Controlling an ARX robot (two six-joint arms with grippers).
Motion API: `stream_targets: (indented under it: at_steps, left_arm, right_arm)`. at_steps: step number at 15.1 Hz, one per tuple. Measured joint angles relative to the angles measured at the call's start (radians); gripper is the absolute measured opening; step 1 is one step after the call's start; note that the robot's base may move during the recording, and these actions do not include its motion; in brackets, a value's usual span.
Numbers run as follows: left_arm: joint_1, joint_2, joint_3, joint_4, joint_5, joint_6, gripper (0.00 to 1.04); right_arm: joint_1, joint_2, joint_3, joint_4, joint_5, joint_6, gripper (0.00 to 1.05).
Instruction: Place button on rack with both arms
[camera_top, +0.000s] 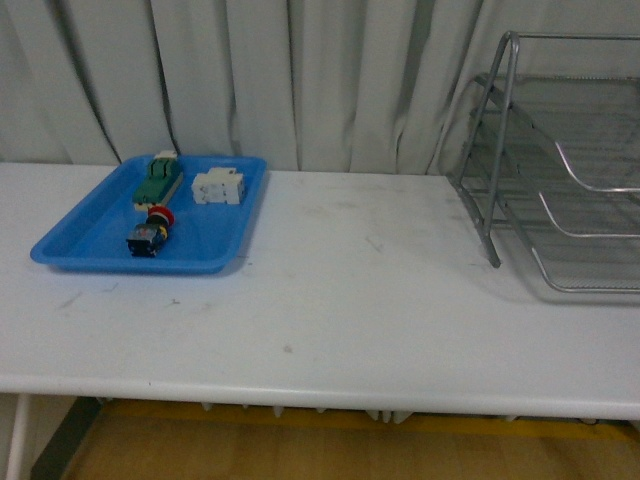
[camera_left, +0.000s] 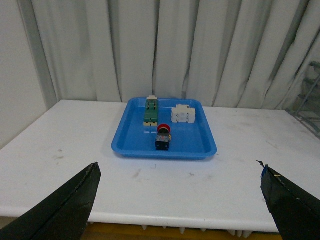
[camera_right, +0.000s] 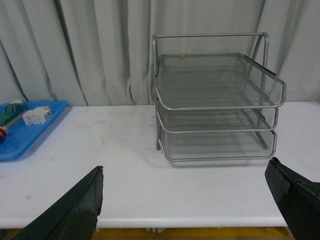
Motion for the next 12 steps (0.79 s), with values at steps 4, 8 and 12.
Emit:
stream_targets:
  at_steps: [4, 8, 12]
  left_arm:
    - [0.0, 0.0, 0.0, 0.0, 0.0, 0.0, 0.98]
    - [0.0, 0.0, 0.0, 0.0, 0.0, 0.0, 0.98]
    - [0.0, 0.0, 0.0, 0.0, 0.0, 0.0, 0.98]
  right_arm:
    - [0.0, 0.0, 0.0, 0.0, 0.0, 0.0, 0.98]
    - [0.0, 0.0, 0.0, 0.0, 0.0, 0.0, 0.98]
    - [0.0, 0.0, 0.0, 0.0, 0.0, 0.0, 0.98]
